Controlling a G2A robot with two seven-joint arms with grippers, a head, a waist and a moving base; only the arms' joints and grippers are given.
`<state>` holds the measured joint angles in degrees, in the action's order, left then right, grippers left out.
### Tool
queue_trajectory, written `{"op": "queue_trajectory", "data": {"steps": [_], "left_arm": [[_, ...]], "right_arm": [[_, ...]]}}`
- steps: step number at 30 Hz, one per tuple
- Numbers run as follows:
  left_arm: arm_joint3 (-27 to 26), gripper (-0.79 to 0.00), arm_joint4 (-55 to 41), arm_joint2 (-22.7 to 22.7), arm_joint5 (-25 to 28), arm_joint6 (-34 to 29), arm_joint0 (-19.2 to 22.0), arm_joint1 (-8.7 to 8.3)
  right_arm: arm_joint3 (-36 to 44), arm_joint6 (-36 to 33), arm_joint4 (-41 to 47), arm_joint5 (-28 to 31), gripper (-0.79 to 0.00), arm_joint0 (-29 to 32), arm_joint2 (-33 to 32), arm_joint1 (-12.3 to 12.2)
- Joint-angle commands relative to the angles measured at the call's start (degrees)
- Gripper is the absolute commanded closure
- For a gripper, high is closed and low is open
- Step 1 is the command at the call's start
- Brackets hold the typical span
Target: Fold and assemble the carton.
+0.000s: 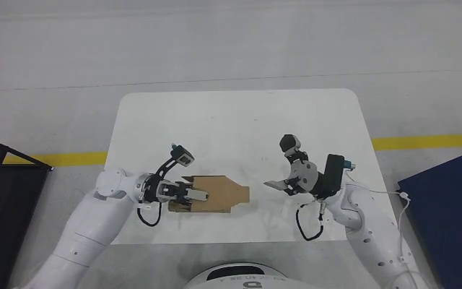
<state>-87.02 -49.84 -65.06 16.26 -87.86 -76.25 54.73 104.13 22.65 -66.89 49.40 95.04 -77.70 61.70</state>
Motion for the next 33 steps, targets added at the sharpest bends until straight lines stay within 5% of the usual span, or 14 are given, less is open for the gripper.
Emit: {"op": "queue_trajectory", "data": {"steps": [1, 7, 13, 15, 24, 33], "left_arm": [[0.6, 0.0, -2.0, 0.3, -1.5, -0.1, 0.8, -0.06], [2.9, 0.0, -16.1, 3.1, -4.8, -0.1, 3.4, 0.31], [9.4, 0.0, -35.1, 5.3, -3.7, -0.1, 8.7, 3.02], [12.2, 0.0, -36.7, 6.3, -1.8, -0.1, 10.9, 4.07], [12.2, 0.0, -36.7, 6.3, -1.8, -0.1, 10.9, 4.07], [11.4, 0.0, -33.2, 10.9, -5.9, -0.1, 9.5, 5.83]], "right_arm": [[-0.1, -1.9, -0.1, 0.1, -0.785, -0.3, 0.4, 0.0], [0.1, -2.7, 0.0, -0.3, -0.785, -2.1, 2.2, 0.2], [-1.2, 3.1, 0.8, -1.9, -0.785, -2.0, 1.9, 0.5], [-1.5, 4.5, 1.3, -1.5, -0.785, -1.4, 1.7, 0.5], [-1.5, 4.5, 1.3, -1.5, -0.785, -1.4, 1.7, 0.5], [6.5, -3.8, 1.1, -11.5, -0.785, -10.0, 2.7, 1.2]]}}
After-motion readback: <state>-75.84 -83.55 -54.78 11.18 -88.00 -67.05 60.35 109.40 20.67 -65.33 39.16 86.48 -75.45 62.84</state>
